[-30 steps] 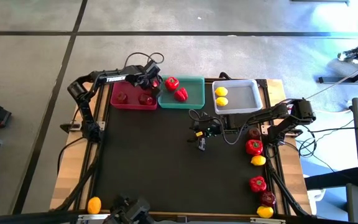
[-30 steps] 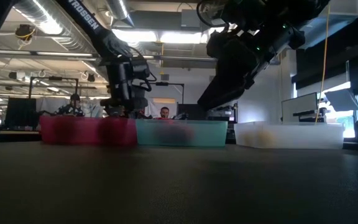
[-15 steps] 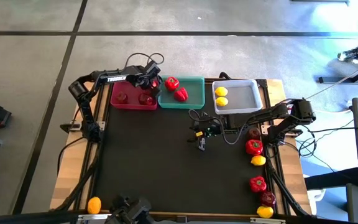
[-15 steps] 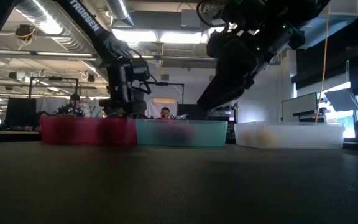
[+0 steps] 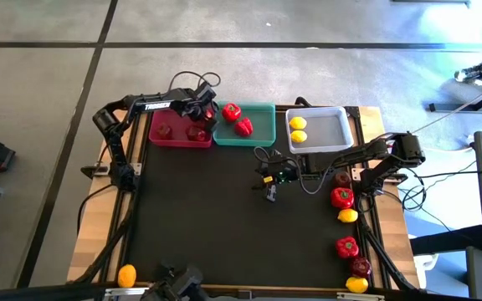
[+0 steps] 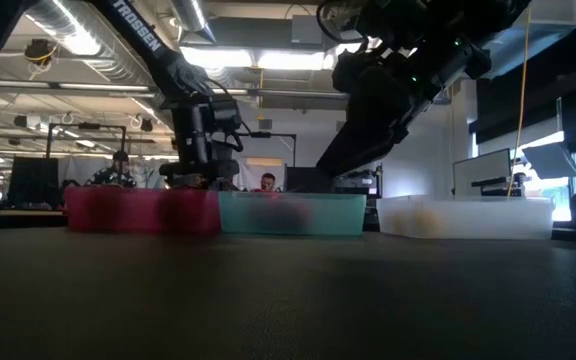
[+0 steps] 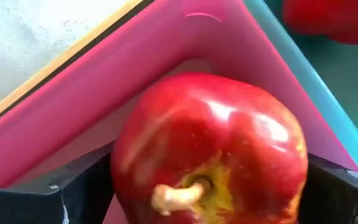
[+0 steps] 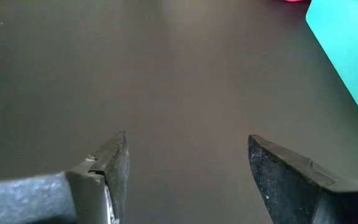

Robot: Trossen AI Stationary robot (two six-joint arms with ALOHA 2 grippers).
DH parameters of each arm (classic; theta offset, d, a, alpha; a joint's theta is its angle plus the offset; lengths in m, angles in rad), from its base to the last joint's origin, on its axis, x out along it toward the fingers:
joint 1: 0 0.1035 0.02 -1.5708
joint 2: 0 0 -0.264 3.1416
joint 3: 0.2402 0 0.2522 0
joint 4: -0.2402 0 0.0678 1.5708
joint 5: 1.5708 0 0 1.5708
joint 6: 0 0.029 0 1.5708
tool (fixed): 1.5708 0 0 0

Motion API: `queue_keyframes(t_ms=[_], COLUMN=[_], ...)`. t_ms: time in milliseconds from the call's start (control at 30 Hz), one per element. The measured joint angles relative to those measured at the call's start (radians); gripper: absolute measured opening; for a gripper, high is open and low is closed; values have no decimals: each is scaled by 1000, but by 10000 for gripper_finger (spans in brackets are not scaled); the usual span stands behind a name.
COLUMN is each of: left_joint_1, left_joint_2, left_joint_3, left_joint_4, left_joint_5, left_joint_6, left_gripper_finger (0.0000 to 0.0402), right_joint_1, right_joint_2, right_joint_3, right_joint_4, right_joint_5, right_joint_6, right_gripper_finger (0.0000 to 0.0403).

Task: Sort produce into baskets
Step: Put the apple into the pink bin

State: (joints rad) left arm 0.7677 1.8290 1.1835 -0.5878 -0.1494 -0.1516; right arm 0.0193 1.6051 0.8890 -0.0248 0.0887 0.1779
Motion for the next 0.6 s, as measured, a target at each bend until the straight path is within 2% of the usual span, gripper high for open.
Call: queue_keyframes(t_ms=[333,600], left_joint_1=[5,4], left_joint_2=[-5,-45], left_joint_3=[1,66], left_joint_4=[-27,-125], left_joint_5=[6,6], left_joint_6=[-41,-24], left_gripper_finger=[393,392], right_joint_1=[0,0], right_joint_2=[0,0], right_joint_3=[0,0], right_joint_4=[1,6], right_joint_5=[8,7], right_joint_6=[0,0], right_gripper_finger=[260,260])
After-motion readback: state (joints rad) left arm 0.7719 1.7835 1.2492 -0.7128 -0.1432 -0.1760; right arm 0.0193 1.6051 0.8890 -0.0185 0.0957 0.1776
